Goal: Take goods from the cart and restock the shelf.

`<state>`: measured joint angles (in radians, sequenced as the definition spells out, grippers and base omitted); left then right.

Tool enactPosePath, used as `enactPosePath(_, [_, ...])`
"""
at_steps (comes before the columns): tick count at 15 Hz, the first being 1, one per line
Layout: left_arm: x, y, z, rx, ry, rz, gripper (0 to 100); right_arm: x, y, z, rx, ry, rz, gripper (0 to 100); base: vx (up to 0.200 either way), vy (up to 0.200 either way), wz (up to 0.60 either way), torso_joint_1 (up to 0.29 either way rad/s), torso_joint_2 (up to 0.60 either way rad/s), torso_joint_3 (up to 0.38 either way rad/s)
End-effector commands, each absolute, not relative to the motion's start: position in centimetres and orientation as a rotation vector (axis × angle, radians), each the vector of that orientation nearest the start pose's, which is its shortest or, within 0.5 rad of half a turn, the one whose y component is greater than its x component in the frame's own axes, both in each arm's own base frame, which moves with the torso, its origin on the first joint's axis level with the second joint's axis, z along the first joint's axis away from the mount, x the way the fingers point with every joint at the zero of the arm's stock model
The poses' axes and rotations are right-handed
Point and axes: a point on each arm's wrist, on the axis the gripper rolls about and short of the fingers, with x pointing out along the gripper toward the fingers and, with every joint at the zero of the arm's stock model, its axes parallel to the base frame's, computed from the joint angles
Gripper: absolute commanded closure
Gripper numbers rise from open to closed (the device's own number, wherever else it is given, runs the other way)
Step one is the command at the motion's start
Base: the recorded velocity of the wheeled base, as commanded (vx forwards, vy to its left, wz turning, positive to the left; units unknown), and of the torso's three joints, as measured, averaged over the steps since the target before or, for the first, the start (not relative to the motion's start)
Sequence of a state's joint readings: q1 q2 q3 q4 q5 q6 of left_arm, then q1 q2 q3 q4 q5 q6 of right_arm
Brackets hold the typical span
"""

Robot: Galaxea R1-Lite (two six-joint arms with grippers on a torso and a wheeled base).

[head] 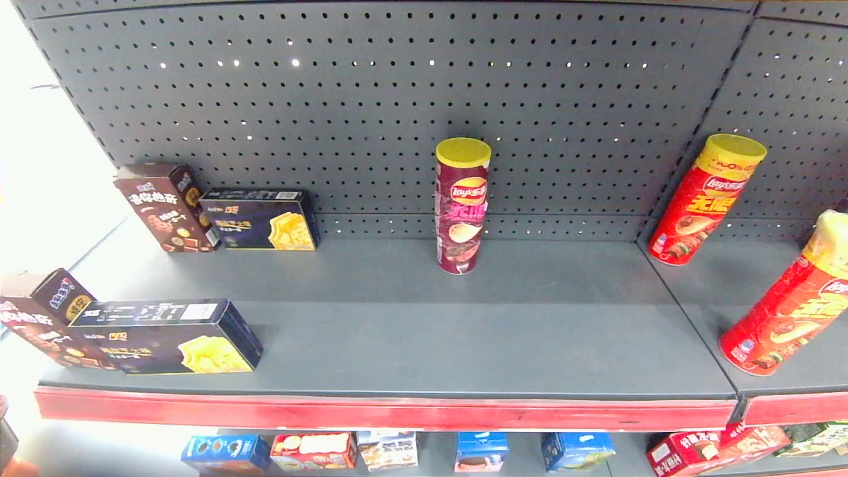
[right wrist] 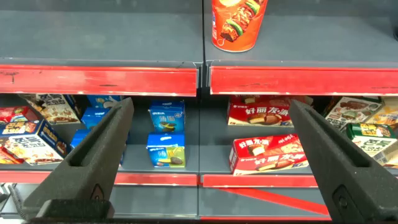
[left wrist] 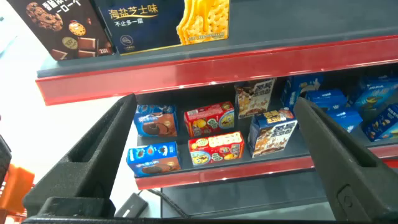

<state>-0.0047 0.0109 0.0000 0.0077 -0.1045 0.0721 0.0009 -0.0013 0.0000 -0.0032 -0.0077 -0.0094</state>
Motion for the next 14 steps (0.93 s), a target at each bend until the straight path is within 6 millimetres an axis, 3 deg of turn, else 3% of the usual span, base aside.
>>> enactPosePath(1, [-2.21,-0.22,7.54,0.071,0.014,-0.110,0,-2.28,-0.02,7.60,-0.012,-0.005,-0.008,0,0.000,0.000,0.00,0.000,0.00,0.000])
enactPosePath(6, [-2.21,-0.22,7.54,0.071,0.014,-0.110,0,-2.28,-0.03,7.60,-0.009,-0.005,-0.009,0,0.000,0.000,0.00,0.000,0.00,0.000])
enactPosePath(14, [-2.21,-0.22,7.54,0.071,0.014,-0.110,0,-2.28,-0.04,7.60,-0.011,-0.005,-0.017,0,0.000,0.000,0.60,0.001,0.00,0.005])
